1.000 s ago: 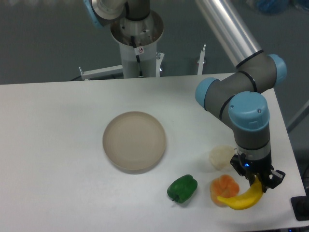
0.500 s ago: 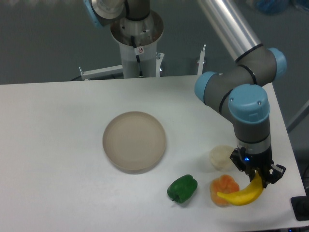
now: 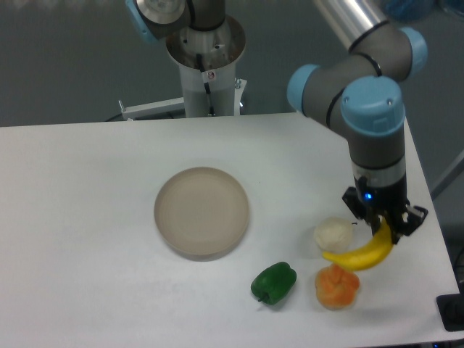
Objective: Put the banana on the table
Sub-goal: 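Lift the banana up and away from the orange pepper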
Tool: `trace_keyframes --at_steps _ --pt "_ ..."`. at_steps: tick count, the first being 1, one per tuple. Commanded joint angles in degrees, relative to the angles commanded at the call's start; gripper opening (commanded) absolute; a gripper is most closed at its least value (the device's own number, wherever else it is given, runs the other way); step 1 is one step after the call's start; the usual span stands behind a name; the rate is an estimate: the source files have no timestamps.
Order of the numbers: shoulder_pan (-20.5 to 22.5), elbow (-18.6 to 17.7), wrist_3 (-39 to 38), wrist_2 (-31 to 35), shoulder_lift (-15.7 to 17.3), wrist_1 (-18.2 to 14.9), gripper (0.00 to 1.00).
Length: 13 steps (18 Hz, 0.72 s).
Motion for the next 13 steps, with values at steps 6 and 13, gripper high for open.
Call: trace_keyframes --at_steps 6,13 --pt "3.78 -11.87 11.77 -0.70 5.80 1.06 0.38" --pt "11.34 -20.67 28.56 -7.91 8.01 1.14 0.38"
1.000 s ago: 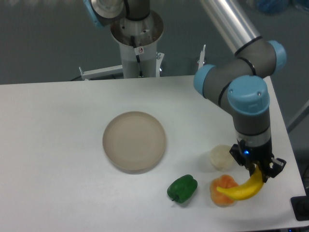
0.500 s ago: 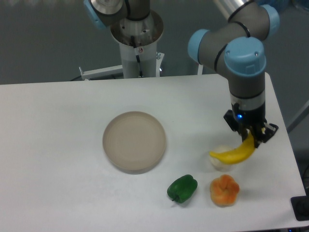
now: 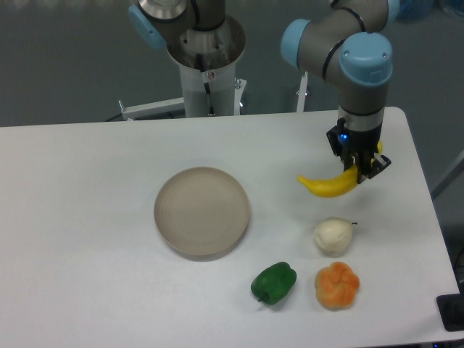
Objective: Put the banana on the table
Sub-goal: 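Lift the banana up and away from the orange pepper, then lower the held banana onto the table beside the white onion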
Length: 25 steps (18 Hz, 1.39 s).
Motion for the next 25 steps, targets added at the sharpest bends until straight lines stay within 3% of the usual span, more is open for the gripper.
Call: trace_keyframes --at_steps 9,13,16,25 --pt "3.17 -3.70 -2.87 -2.46 -2.81 3.07 0.37" --pt "3.44 -2.65 -6.48 -2.73 -5.97 4.13 0.37" --pt "3.96 -2.56 -8.42 -2.81 -8.17 7.47 0.37" --pt "4.67 0.34 -2.19 -2.81 -12.04 8.35 0.37"
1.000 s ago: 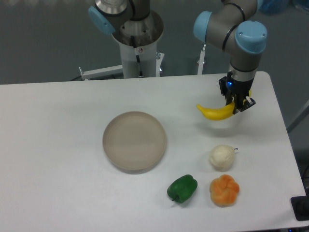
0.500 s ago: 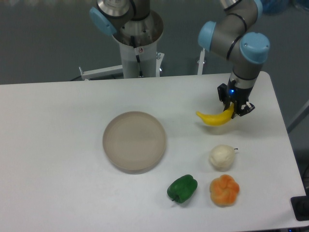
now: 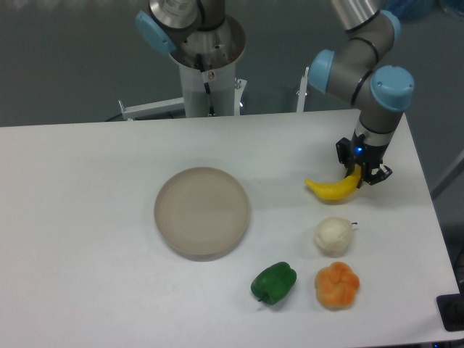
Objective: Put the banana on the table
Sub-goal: 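Lower the held banana onto the table beside the white onion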
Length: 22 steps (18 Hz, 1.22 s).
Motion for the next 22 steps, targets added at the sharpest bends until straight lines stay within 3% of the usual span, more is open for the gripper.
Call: trace_keyframes --at_steps 20,21,22 --pt "0.35 0.97 0.97 0.26 -0.97 -0.09 0.38" --pt "0.44 0.97 0.97 0.18 -0.88 -0.09 0.41" --pt "0.44 1.05 0.80 0.18 -0.88 -0.09 0.51"
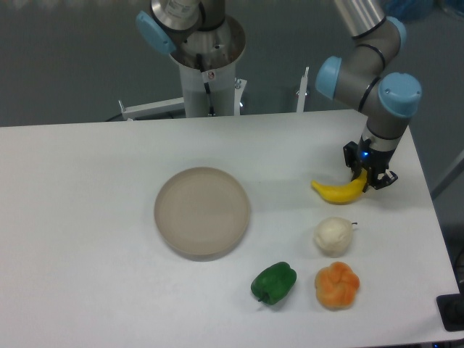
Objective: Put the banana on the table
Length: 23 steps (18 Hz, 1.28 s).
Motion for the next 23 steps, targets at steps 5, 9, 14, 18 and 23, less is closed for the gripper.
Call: trace_keyframes --at_steps 5,9,14,18,23 --pt "0.17 0.62 -0.79 0.00 0.53 -0.09 0.93" --pt "0.70 2.19 -0.97 -0.26 1.14 -0.18 1.00" --pt "0.97 6.06 -4.20 -0.26 1.50 -0.18 1.00" --pt "-0.17 9.31 -7.20 -0.35 0.97 0.00 1.00" --pt "-3.68 12.13 -10.90 -0.53 -0.09 0.00 1.00"
